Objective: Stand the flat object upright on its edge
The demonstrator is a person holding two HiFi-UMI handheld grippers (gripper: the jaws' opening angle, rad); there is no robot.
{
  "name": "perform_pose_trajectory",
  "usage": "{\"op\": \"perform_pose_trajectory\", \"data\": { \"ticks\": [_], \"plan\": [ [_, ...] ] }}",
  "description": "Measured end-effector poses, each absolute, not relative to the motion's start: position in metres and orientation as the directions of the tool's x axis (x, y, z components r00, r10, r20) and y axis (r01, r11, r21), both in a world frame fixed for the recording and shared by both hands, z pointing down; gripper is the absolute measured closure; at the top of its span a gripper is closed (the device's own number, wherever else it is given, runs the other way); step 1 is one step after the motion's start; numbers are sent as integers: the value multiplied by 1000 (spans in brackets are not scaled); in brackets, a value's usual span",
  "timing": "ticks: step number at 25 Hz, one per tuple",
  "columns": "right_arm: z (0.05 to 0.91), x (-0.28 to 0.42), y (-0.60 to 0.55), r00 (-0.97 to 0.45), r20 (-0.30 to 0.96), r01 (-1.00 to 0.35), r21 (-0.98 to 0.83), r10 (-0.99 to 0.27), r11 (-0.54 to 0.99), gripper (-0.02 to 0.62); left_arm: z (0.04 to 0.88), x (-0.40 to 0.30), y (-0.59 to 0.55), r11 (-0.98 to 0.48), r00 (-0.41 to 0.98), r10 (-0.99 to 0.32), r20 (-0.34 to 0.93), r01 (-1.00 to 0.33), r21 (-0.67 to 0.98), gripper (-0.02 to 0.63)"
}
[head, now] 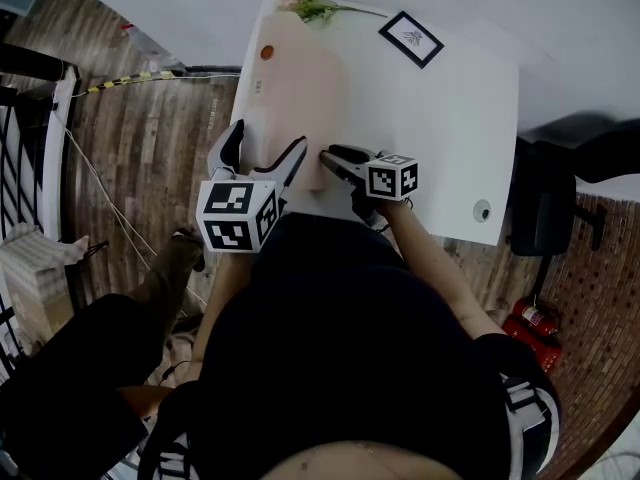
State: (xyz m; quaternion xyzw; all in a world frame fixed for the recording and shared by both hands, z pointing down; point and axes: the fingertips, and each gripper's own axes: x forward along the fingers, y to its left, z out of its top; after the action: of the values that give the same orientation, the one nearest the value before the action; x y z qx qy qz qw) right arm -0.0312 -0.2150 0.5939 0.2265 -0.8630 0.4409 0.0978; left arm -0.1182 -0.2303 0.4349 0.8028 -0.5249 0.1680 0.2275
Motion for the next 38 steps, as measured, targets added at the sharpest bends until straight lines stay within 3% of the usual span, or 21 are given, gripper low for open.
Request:
{"op": "perform_pose_trajectory", "data": {
  "ticks": [16, 19, 22, 38],
  "plan": [
    [596, -28, -214, -877, 362, -477, -725, -315, 496, 462, 443, -127, -236, -276, 410, -726, 552, -909, 312, 175],
    [596, -28, -214, -875, 364, -482, -726, -320, 491, 462, 442, -125, -235, -304, 403, -726, 558, -915, 265, 192],
    [596, -25, -214, -868, 369, -493, -725, -334, 481, 474, 439, -120, -237, -333, 383, -735, 560, -923, 193, 280],
    [600, -23, -211, -850, 395, -524, -704, -348, 480, 491, 429, -84, -237, -434, 404, -746, 529, -898, 73, 285]
  ]
}}
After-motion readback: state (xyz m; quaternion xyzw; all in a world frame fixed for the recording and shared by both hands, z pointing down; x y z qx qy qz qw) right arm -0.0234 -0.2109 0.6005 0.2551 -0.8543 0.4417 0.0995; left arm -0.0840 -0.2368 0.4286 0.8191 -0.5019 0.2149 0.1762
